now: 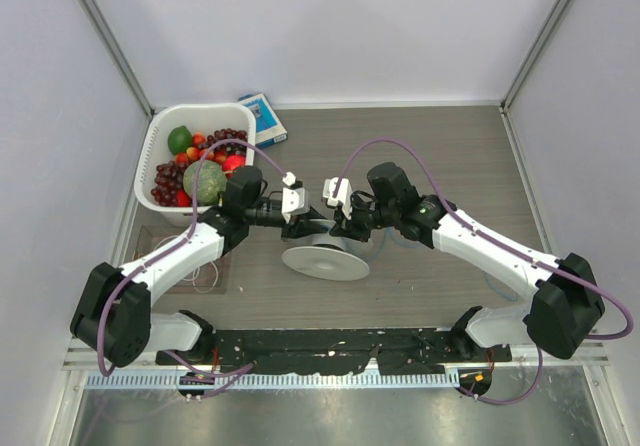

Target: Wrap the cables

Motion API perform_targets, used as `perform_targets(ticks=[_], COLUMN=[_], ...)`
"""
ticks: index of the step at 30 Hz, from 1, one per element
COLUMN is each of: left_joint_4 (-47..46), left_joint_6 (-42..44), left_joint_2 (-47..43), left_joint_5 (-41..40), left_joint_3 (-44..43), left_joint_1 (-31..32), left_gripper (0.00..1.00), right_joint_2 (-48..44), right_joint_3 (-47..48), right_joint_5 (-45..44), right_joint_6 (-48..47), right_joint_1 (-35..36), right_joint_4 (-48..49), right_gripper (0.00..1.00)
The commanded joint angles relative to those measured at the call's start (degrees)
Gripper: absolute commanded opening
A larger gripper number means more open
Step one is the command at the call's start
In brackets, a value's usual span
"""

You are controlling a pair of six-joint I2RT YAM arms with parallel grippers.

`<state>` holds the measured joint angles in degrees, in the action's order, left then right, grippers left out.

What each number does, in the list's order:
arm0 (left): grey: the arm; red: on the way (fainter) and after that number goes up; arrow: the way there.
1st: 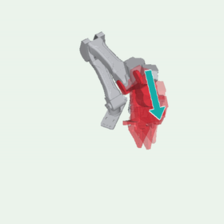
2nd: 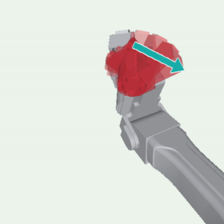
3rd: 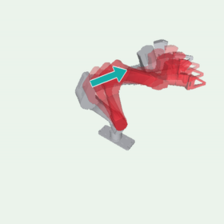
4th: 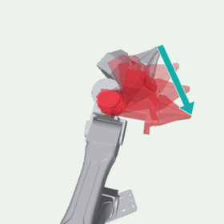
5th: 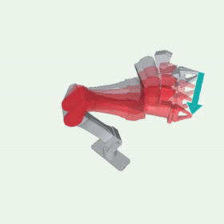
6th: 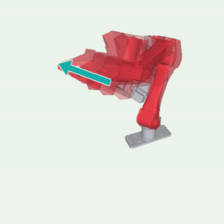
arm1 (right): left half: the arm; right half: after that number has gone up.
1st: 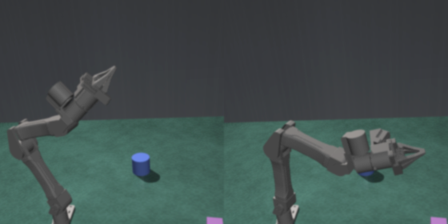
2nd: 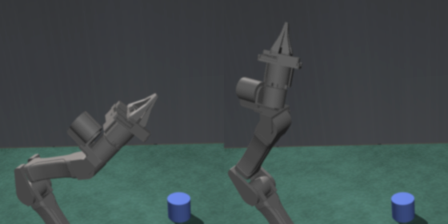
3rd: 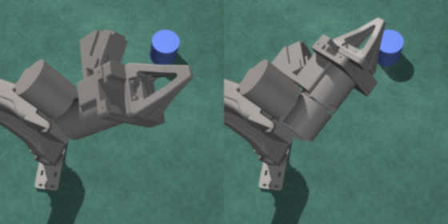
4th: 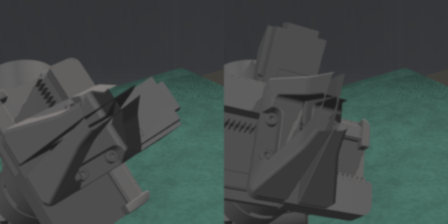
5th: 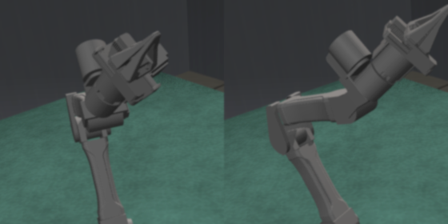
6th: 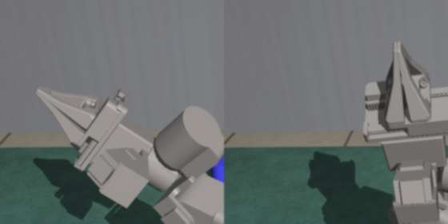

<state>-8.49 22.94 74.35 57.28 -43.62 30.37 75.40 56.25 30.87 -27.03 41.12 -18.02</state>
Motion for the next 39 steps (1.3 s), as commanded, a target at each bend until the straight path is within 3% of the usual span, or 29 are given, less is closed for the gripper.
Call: perform_targets(ticks=[1, 4, 10, 28, 33, 37, 39], left_joint_4=[-1.26, -1.44, -1.44, -1.44, -1.44, -1.18, 1.18], left_joint_6=[-1.14, -1.23, -0.53, -0.44, -0.61, -2.80, -5.96], left_joint_2=[0.01, -0.08, 0.36, 2.03, 2.03, 1.94, 1.59], left_joint_5=[1.79, 1.52, 1.52, 1.61, 1.79, 1.00, -0.49], left_joint_3=[-2.26, -2.26, -2.09, -1.74, -1.74, -2.52, -4.19], left_joint_1=[0.39, 0.48, 0.48, 1.18, 1.36, 1.53, 1.53], left_gripper=[0.27, 0.28, 0.20, 0.20, 0.14, 0.00, 0.00], right_joint_2=[-0.51, -0.42, -0.34, -0.16, -0.34, -0.34, -0.25], right_joint_3=[1.67, 1.85, 2.20, 2.20, 2.11, 2.20, 2.64], right_joint_5=[2.09, 2.09, 2.35, 1.91, 2.17, 1.91, 0.60], right_joint_6=[-0.22, -0.22, -0.22, -0.75, -0.66, -0.66, 0.04], right_joint_1=[-0.08, -0.08, -0.08, -0.08, -0.08, -0.08, -0.17], right_joint_4=[3.96, 4.05, 4.05, 4.22, 4.40, 4.49, 4.05], right_gripper=[0.01, 0.01, 0.01, 0.01, 0.01, 0.01, 0.01])
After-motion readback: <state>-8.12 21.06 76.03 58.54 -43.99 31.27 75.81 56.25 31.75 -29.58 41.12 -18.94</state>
